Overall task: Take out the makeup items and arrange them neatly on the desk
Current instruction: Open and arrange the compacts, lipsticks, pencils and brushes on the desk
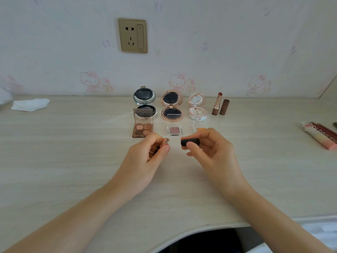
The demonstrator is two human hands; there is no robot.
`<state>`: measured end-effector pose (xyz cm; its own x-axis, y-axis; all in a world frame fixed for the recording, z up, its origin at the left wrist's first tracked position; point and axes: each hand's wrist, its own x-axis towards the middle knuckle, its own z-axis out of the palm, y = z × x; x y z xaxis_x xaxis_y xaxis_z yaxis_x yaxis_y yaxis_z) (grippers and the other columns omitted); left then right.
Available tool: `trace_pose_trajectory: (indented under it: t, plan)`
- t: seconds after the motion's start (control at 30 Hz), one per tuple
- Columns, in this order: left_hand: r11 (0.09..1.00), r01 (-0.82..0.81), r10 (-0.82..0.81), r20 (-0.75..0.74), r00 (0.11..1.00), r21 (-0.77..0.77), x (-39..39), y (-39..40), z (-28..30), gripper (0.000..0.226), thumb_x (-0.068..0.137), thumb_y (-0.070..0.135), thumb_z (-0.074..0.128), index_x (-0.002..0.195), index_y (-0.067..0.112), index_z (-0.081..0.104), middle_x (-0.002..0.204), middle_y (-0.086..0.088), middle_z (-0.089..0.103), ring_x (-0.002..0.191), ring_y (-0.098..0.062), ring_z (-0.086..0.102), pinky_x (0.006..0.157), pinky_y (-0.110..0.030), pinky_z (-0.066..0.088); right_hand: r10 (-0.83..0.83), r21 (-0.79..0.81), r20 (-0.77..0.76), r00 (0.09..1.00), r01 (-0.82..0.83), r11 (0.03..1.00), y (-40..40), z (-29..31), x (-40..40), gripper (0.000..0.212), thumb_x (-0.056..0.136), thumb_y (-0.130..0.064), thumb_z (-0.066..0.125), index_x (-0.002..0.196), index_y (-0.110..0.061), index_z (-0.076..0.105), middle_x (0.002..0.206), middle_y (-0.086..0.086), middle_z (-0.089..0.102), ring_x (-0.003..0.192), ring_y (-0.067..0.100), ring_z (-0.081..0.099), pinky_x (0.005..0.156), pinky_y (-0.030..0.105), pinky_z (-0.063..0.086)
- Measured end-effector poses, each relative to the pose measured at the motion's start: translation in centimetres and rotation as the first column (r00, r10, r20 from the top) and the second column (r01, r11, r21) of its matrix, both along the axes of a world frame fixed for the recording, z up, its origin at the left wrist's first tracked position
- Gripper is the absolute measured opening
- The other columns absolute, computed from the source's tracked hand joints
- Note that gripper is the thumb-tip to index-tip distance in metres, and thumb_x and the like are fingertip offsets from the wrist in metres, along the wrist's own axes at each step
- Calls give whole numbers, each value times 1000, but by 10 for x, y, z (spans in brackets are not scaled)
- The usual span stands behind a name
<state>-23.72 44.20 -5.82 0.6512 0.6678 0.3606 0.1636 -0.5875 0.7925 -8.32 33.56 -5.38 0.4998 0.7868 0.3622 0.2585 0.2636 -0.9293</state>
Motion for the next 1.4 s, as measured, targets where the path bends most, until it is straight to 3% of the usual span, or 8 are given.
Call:
trace_pose_trajectory:
  t: [0.13,0.3,0.5,0.73,1.0,1.2,1.3,1.4]
  plan:
    - [978,4,24,133,991,-207,3,2,4,7,81,20,72,80,27,70,83,6,67,71,-11,65,67,-24,54,-35,17,-20,999,35,999,2,1,1,6,86,-12,64,88,-17,63,87,4,71,84,19,70,68,27,57]
    - [925,16,76,228,971,-378,3,-3,9,12,73,12,79,80,18,72,75,-1,72,70,-20,72,65,-18,55,-46,-29,39,998,47,998,2,-2,1,2,87,-17,63,87,-18,62,81,-3,70,80,15,68,64,26,55]
    - [872,30,110,255,961,-489,12,-12,16,8,80,5,72,86,7,68,81,-6,73,80,-25,73,77,-36,59,-34,-84,81,996,40,996,-3,1,7,10,91,-23,59,83,-26,63,76,-6,65,73,11,62,63,24,53]
    - [835,-6,122,174,977,-550,40,-18,17,21,90,2,52,87,12,71,75,-3,71,70,-16,65,64,-24,55,-12,-141,173,985,37,989,-25,10,41,14,94,-21,54,94,-31,63,79,-10,66,78,10,63,65,25,55]
    - [894,62,15,168,986,-443,102,-29,36,10,87,8,64,85,14,72,70,0,69,70,-17,69,74,-32,60,-130,-180,187,974,164,970,-39,19,105,14,94,-19,54,92,-28,64,78,-5,68,72,10,65,62,23,54]
    - [995,-27,28,9,1000,-92,162,-18,49,9,82,19,70,76,26,69,72,10,71,73,-2,66,69,-20,51,-202,-218,267,942,263,940,-29,20,150,10,90,-24,62,96,-32,63,75,-11,71,73,2,65,63,21,54]
    - [997,-76,77,-51,996,12,191,-12,47,5,80,21,72,78,25,69,75,8,71,77,-6,65,72,-24,50,-239,-269,299,924,322,908,-15,18,167,15,84,-28,69,94,-30,59,79,-9,71,79,4,66,69,26,53]
    - [982,-154,170,-156,973,109,213,-5,42,4,80,26,71,79,23,68,77,9,71,79,-13,63,68,-28,50,-253,-307,374,892,376,874,-1,15,180,15,81,-29,72,84,-27,57,81,-11,70,81,2,64,64,17,46]
